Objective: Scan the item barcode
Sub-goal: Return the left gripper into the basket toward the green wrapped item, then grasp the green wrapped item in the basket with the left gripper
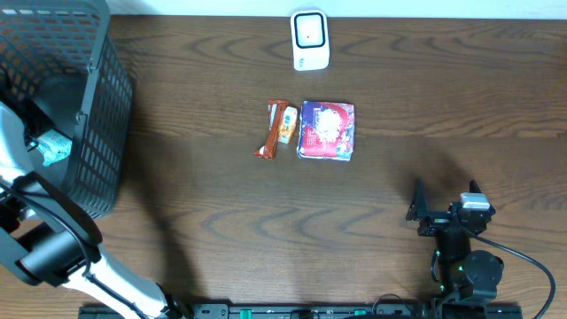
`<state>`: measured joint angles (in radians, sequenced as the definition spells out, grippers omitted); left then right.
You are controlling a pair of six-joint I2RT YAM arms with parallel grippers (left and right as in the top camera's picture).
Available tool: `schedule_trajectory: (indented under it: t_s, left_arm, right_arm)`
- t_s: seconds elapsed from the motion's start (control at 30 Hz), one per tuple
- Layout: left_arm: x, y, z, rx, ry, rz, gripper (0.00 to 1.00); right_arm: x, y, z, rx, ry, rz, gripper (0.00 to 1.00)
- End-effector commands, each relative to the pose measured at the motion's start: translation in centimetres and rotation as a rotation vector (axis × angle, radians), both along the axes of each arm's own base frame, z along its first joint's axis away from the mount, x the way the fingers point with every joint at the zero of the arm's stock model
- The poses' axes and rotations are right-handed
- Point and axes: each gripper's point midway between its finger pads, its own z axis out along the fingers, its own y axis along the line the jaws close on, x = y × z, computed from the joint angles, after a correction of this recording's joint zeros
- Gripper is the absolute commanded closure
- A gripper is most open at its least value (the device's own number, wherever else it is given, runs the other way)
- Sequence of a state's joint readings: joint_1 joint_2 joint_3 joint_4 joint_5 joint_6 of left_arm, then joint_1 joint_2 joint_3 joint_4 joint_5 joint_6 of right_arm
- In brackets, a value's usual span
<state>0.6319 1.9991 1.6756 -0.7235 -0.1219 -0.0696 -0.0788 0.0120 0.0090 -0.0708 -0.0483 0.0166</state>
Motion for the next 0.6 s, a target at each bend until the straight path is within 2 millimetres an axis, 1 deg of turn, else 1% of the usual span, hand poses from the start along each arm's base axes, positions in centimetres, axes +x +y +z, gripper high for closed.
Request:
schedule_trajectory:
  t_s: [0.0, 0.1, 0.37, 0.53, 0.57]
  left_arm:
    - [0.7, -0.8, -2.5, -0.068, 0.007, -0.033, 0.41]
    - [1.1, -1.2, -3.9, -0.104, 0.009, -0.045, 0.41]
    - [0.5, -1.5, -7.2, -0.151, 0.074, -0.041, 0.41]
    - [0.1, -1.8, -8.4, -0.172, 0.100, -0.038, 0.41]
    - [0.1, -1.8, -8.4, -0.172, 0.101, -0.038, 0.44]
  right_arm:
    - [0.0, 0.2, -0.1, -0.011, -0.001, 0.007, 0.01]
    - [0.0, 0.2, -0.1, -0.011, -0.001, 0.007, 0.01]
    - [0.0, 0.2, -0.1, -0.011, 0.000, 0.007, 0.01]
    - [0.0, 0.2, -0.1, -0.011, 0.000, 0.007, 0.01]
    - [0.0, 0.2, -0.1, -0.011, 0.000, 0.007, 0.01]
